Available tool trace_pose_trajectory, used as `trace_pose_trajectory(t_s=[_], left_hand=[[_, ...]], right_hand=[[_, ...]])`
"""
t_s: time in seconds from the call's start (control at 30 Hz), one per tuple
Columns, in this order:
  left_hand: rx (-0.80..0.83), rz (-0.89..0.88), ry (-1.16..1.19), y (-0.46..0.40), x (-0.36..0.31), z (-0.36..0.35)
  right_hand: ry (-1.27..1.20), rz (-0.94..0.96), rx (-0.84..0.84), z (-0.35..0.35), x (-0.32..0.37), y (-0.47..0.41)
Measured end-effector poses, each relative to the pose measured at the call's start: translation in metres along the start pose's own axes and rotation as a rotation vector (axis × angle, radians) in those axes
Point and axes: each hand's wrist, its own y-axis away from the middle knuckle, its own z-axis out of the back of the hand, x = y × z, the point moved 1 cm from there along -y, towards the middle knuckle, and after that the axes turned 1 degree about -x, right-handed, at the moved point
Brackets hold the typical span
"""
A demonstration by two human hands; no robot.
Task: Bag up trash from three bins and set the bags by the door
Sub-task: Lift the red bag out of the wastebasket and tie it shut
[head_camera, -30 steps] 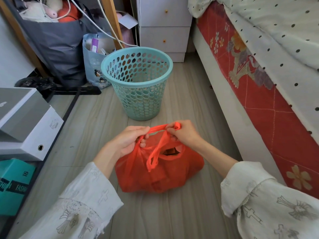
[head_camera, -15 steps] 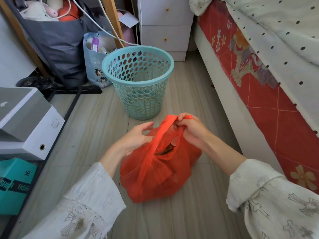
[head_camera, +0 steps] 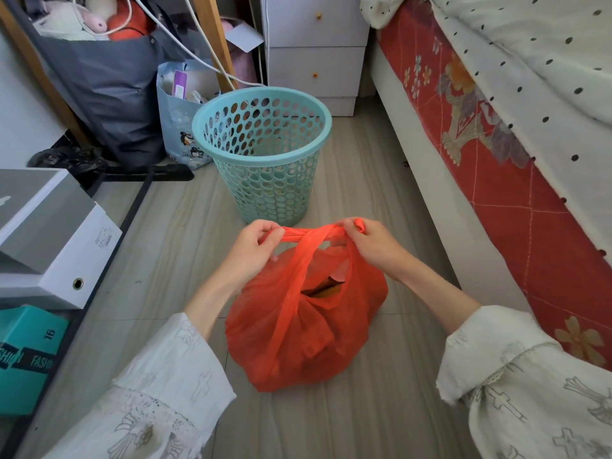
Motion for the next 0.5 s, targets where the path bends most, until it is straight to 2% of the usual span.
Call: trace_pose_trajectory(t_s=[0.07, 0.13, 0.23, 0.27, 0.37, 0.4, 0.5], left_hand=[[0.065, -0.086, -0.21, -0.002, 0.002, 0.003], [0.099, -0.101, -0.341, -0.003, 0.007, 0.007], [-0.039, -0.022, -0.338, -0.002, 0.013, 0.014], [-0.097, 0.062, -0.204, -0.001, 0.015, 0.016], [-0.274, 0.422, 0.499, -0.001, 0.027, 0.022], [-0.338, 0.511, 0.657, 0.0, 0.033, 0.027], [-0.464, 0.642, 0.833, 0.005, 0.058, 0.04]], right_hand=[[0.271, 0.067, -0.087, 0.009, 0.003, -0.002], [0.385, 0.069, -0.153, 0.019, 0.002, -0.005], [0.484, -0.03, -0.252, 0.034, -0.005, -0.004], [0.516, -0.069, -0.265, 0.039, -0.008, -0.002], [0.574, -0.242, -0.252, 0.05, -0.024, 0.0], [0.555, -0.317, -0.255, 0.054, -0.031, -0.001], [0.437, -0.503, -0.317, 0.064, -0.052, -0.002]])
